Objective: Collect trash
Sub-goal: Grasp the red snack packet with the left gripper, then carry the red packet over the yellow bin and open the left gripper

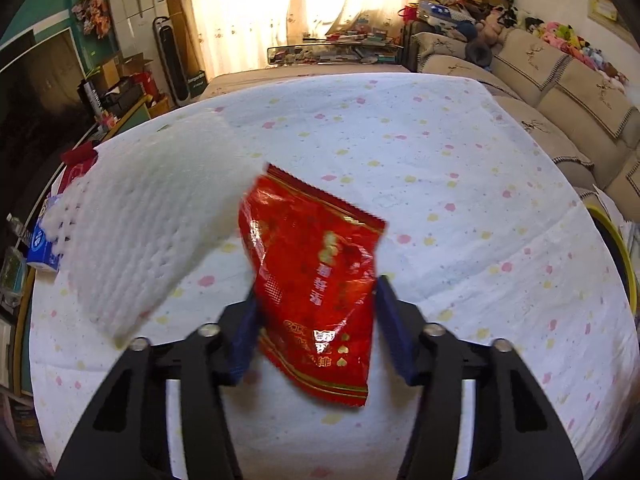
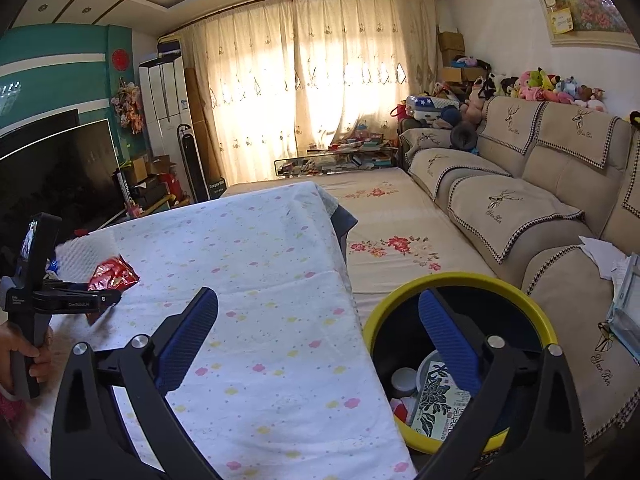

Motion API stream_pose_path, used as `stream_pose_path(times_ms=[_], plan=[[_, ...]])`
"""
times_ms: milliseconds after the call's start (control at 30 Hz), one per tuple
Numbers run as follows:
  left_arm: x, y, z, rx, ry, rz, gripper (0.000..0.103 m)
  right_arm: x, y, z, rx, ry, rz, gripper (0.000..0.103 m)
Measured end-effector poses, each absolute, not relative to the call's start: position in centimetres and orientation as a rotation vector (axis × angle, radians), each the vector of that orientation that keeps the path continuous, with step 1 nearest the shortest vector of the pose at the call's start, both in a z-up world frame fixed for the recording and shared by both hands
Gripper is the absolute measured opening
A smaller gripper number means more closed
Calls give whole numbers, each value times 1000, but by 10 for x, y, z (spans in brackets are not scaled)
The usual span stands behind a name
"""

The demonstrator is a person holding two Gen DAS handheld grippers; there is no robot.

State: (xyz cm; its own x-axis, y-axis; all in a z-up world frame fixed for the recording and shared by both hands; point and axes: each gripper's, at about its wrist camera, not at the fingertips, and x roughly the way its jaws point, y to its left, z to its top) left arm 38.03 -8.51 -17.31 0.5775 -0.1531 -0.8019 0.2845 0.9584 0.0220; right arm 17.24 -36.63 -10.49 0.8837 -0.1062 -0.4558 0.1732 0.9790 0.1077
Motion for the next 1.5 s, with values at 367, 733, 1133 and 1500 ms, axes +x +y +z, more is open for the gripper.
stream_pose_path(times_ms=[367,733,1133,1500], plan=[[357,-120,-152,107,933,-378,21,155,-392,-104,286,389,-118,96],[314,-234,-114,202,871,-611,21,96,-468,-101,338,342,-333,96],[286,-428,-144,334,955,-925,21,32,-540,-121,403,356,-565,96],[288,-496,-183,360,1019,-919,64,23,-553,-123,415,355,-589,96]])
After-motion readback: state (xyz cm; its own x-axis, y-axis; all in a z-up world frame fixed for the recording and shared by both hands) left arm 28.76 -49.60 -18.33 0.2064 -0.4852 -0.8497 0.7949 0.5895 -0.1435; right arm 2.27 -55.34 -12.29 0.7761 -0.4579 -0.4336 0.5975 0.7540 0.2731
